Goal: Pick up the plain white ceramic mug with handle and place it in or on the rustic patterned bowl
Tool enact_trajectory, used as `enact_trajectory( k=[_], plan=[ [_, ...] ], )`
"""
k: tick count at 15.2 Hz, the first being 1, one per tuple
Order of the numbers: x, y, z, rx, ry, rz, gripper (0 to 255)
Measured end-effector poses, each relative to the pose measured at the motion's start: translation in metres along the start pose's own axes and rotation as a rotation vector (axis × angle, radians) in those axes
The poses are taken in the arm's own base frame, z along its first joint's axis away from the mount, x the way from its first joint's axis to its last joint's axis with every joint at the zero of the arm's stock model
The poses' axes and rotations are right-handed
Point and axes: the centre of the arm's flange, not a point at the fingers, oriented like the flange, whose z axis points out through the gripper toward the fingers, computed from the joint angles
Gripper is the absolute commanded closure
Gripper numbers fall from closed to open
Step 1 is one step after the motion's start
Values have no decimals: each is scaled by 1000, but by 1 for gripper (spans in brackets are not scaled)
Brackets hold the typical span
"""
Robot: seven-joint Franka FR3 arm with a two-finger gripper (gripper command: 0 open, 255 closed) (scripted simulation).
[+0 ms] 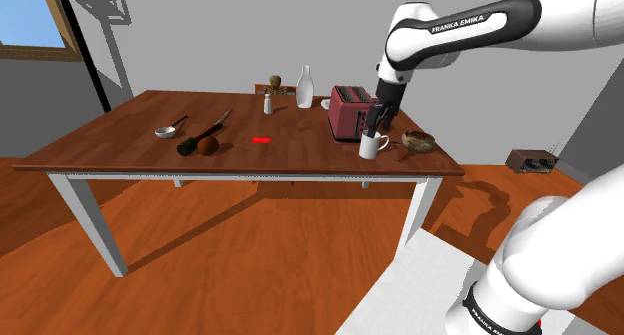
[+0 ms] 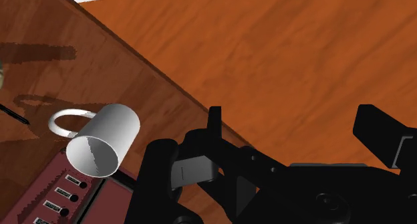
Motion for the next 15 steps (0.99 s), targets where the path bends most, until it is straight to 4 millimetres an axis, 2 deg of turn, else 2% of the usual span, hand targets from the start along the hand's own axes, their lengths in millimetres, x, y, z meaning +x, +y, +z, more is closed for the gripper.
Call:
enact_trajectory(
  k=[15],
  plan=[
    [95, 158, 78, -11, -4, -65, 0]
  ],
)
